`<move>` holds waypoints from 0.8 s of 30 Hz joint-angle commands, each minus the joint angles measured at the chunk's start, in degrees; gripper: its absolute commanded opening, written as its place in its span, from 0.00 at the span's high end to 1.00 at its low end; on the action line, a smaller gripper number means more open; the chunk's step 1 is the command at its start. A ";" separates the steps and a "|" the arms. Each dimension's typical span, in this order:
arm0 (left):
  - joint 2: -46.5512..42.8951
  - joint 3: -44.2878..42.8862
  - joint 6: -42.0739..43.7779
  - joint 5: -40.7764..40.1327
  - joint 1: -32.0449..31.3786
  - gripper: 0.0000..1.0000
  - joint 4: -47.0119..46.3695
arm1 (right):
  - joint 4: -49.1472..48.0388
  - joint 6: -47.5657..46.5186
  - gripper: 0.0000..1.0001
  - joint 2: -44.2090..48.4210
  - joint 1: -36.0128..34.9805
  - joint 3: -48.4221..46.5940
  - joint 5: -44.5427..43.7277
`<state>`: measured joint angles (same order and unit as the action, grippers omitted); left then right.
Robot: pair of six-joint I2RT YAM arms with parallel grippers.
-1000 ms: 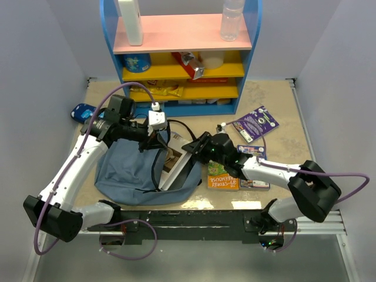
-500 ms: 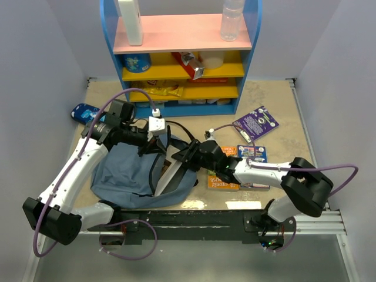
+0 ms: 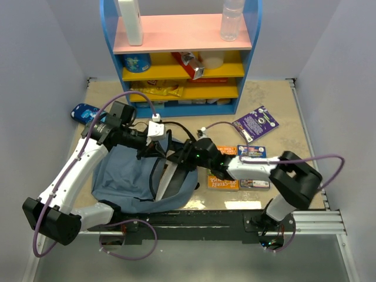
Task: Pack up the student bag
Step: Place the book in the student bag.
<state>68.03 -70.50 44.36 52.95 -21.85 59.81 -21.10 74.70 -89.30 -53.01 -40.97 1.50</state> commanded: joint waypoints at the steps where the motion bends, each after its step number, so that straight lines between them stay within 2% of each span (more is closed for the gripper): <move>1: -1.14 -2.89 8.36 8.04 -0.13 1.00 5.38 | -0.78 -8.77 0.84 -10.53 -0.69 -10.06 7.20; 5: -1.14 -3.15 14.52 10.94 -0.74 1.00 9.97 | -3.76 -10.53 0.82 -15.46 -0.69 -14.57 7.73; 6: -0.97 -3.15 15.49 11.12 -0.92 1.00 10.76 | -4.90 -10.54 0.79 -16.08 -0.69 -14.84 7.04; 10: 0.08 -3.33 20.41 12.53 -1.79 1.00 15.59 | -11.05 -9.48 0.75 -18.45 -0.95 -13.61 4.40; 13: -0.44 -3.77 20.50 13.32 -2.76 1.00 15.60 | -12.12 -9.13 0.66 -19.25 -1.47 -12.91 3.25; 15: -0.88 -4.29 20.85 13.23 -3.29 1.00 15.60 | -11.86 -10.62 0.53 -19.60 -2.00 -12.91 3.77; 16: -0.97 -4.38 20.94 13.15 -3.55 1.00 15.51 | -9.25 -11.67 0.48 -19.43 -2.35 -13.60 4.65; 17: -1.14 -4.21 21.29 12.54 -3.64 1.00 15.51 | -7.31 -14.11 0.39 -18.55 -2.36 -13.87 5.09; 18: -1.06 -4.12 21.38 12.10 -3.64 1.00 15.68 | -5.55 -15.27 0.35 -17.50 -2.36 -13.70 5.01; 23: -1.76 -1.31 22.35 9.46 -3.64 1.00 15.51 | 5.27 -22.82 0.15 -6.52 -2.27 -8.26 1.85; 24: -1.85 -1.05 22.26 9.37 -3.64 1.00 15.51 | 6.24 -23.54 0.14 -2.41 -2.18 -7.29 2.02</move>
<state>68.10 -72.07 63.75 59.09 -24.88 74.81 -22.52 59.51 -103.15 -55.07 -50.59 6.26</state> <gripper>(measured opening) 0.029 0.828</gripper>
